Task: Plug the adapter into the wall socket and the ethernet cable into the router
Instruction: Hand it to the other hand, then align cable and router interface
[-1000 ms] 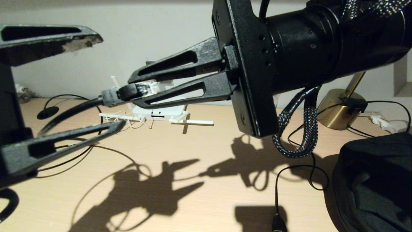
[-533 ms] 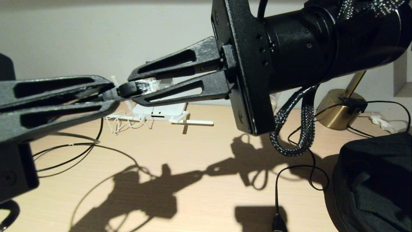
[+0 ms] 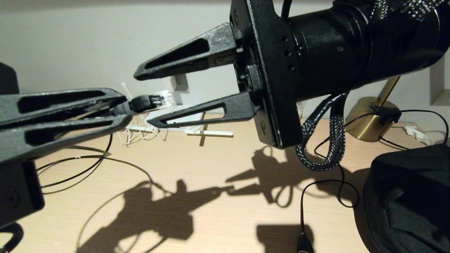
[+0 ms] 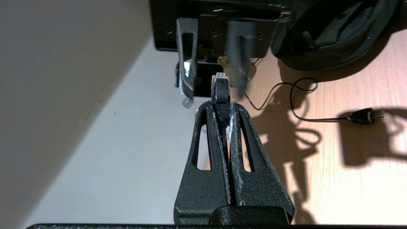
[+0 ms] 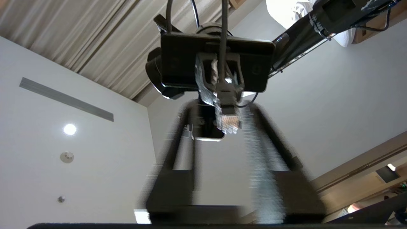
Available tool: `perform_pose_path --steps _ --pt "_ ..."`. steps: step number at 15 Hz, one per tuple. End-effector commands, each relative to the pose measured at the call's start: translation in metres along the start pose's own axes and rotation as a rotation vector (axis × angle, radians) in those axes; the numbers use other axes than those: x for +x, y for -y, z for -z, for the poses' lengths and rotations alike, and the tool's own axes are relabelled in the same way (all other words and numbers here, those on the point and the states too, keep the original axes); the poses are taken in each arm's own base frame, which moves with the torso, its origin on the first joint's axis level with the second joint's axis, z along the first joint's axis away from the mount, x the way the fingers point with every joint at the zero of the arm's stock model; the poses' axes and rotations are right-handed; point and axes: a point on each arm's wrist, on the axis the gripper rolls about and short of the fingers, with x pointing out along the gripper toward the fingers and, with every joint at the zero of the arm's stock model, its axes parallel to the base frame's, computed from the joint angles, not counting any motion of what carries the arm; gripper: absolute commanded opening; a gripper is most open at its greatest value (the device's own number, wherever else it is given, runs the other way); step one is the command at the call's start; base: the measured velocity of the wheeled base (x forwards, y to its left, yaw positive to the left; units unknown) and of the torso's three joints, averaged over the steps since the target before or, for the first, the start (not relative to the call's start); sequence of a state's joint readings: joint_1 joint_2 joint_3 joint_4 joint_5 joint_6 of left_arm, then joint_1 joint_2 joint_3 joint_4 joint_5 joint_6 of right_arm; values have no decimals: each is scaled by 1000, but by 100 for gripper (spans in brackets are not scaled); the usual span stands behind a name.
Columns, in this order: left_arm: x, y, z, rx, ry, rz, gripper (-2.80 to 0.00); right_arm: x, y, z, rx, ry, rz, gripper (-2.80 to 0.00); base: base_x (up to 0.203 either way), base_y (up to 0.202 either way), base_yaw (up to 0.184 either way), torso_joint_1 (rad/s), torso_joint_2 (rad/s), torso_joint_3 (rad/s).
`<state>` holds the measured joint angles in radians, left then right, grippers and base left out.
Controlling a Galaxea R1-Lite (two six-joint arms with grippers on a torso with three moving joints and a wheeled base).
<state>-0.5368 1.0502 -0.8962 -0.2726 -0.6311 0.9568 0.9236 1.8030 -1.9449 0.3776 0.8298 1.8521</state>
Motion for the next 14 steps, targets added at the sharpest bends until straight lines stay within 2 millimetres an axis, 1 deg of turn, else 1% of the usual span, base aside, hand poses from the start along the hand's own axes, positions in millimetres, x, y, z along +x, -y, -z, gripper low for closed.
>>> perform_pose_path --steps 1,4,5,6,7,9,10,12,13,14 --pt "0 0 0 6 4 1 -280 0 0 -1 12 -1 2 0 0 0 0 0 0 0" --pt "-2 3 0 2 0 4 -280 -2 -1 0 10 0 -2 0 0 0 0 0 0 0" --pt "-3 3 0 -11 -5 -2 -280 -5 -2 1 3 7 -10 0 0 0 0 0 0 0" --pt "-4 1 1 -44 -34 -26 -280 -15 -5 1 -7 25 -29 0 0 0 0 0 0 0" --pt "-6 -1 2 -111 -74 -64 -280 -25 -8 2 -18 47 -51 0 0 0 0 0 0 0" --pt "-9 -5 1 -318 -145 -181 -280 -50 -15 2 -44 105 -99 0 0 0 0 0 0 0" --pt "-10 -8 0 -425 -157 -238 -280 -62 -17 2 -88 139 -118 0 0 0 0 0 0 0" --pt "-14 -13 -4 -615 -159 -343 -280 -82 -18 3 -244 215 -135 0 0 0 0 0 0 0" --pt "-15 -16 -7 -671 -154 -382 -280 -87 -18 4 -316 261 -138 0 0 0 0 0 0 0" --pt "-16 -17 -8 -735 -150 -407 -280 -90 -18 4 -427 344 -130 0 0 0 0 0 0 0"
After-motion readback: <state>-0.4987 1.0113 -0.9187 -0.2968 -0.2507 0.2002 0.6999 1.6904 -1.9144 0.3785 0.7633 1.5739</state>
